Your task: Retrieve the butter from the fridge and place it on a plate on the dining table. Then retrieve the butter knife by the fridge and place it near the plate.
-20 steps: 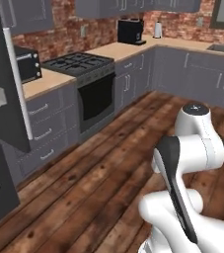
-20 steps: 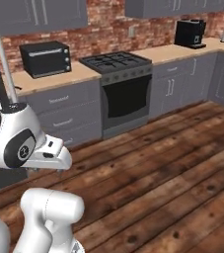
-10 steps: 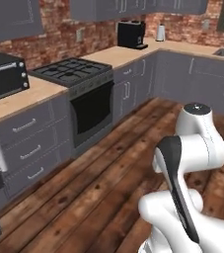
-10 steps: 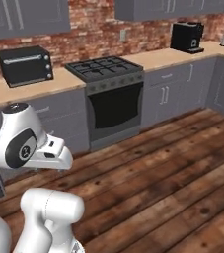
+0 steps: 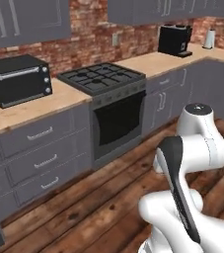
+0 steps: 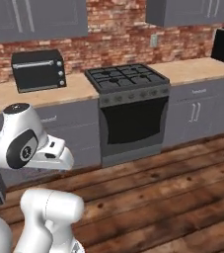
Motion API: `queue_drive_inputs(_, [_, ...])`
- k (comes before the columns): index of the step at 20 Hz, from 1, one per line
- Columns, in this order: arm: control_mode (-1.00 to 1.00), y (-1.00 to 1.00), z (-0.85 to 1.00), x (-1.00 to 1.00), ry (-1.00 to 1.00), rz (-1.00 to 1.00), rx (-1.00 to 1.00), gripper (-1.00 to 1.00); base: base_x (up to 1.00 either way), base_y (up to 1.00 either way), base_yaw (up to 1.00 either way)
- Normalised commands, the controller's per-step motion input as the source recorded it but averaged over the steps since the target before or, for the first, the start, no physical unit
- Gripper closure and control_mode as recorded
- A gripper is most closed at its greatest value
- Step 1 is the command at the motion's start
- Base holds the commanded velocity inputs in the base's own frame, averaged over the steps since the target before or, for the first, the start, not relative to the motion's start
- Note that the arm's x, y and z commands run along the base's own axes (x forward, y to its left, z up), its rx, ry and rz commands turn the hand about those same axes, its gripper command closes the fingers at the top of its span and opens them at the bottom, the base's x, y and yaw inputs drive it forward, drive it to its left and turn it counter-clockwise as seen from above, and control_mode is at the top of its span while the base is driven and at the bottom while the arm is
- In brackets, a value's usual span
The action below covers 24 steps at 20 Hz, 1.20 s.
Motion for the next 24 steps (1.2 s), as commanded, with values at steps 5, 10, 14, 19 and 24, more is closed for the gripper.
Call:
queue_drive_inputs(5, [1.00, 0.00, 0.00, 0.00, 0.00, 0.00, 0.00, -1.00, 0.92, -0.25, 0.52])
queue_drive_inputs(10, [1.00, 0.00, 0.00, 0.00, 0.00, 0.00, 0.00, -1.00, 0.90, -0.27, 0.57])
queue_drive_inputs(14, [1.00, 0.00, 0.00, 0.00, 0.00, 0.00, 0.00, -1.00, 0.73, -0.30, 0.56])
queue_drive_inputs(19, [1.00, 0.00, 0.00, 0.00, 0.00, 0.00, 0.00, -1.00, 0.62, -0.25, 0.52])
queue_drive_inputs(24, [1.00, 0.00, 0.00, 0.00, 0.00, 0.00, 0.00, -1.00, 0.29, -0.32, 0.51])
